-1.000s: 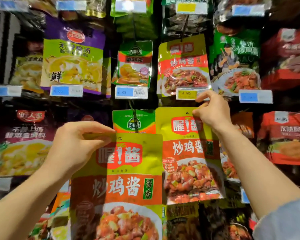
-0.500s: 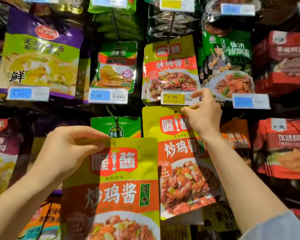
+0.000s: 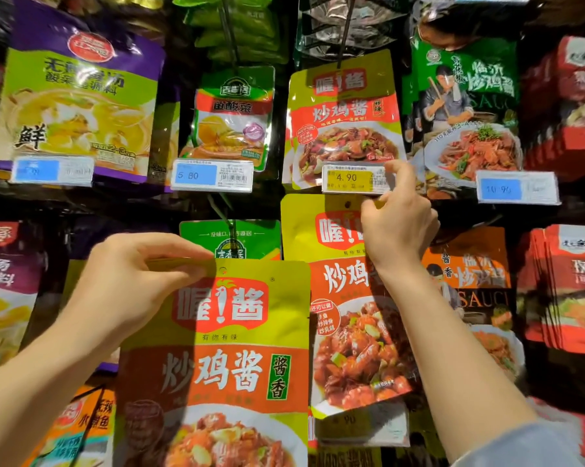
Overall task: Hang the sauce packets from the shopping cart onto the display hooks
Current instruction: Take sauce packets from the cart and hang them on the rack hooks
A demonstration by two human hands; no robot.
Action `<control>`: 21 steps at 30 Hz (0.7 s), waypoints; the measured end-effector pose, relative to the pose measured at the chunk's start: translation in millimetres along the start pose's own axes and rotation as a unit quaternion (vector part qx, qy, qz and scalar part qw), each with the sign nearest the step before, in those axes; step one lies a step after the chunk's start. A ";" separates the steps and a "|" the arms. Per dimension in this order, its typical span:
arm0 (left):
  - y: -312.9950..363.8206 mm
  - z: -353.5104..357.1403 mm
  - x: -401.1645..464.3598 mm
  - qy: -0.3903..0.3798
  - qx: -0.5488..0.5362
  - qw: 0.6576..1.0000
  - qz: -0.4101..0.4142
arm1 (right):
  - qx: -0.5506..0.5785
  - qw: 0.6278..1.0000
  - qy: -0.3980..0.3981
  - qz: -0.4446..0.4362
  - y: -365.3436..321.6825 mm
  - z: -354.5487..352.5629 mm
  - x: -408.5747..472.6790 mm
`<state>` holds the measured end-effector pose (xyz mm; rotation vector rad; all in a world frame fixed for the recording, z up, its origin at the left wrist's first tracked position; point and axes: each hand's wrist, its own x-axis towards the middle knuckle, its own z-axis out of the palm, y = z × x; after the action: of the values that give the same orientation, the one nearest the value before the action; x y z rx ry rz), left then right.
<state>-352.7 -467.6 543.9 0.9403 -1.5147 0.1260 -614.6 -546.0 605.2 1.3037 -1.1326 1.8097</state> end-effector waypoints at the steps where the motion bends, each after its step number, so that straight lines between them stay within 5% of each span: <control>1: 0.4 0.4 -0.1 0.000 0.001 1.000 0.003 | -0.001 1.000 -0.006 0.007 -0.1 2.5 -3.0; 7: -1.5 0.4 -2.6 -0.003 0.025 0.999 0.023 | -0.042 0.999 -0.011 0.009 8.5 15.8 -11.7; 19: 3.0 5.4 -8.0 -0.024 -0.003 0.999 0.039 | -0.035 0.992 0.002 -0.125 21.4 -20.7 -52.8; 21: 7.5 6.4 -8.3 -0.036 -0.005 0.998 0.049 | 0.067 0.984 -0.092 -0.136 6.0 -35.9 -66.5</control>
<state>-363.3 -462.5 538.6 0.8702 -1.6267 0.1565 -613.7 -516.8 535.3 1.6464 -0.8855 1.6133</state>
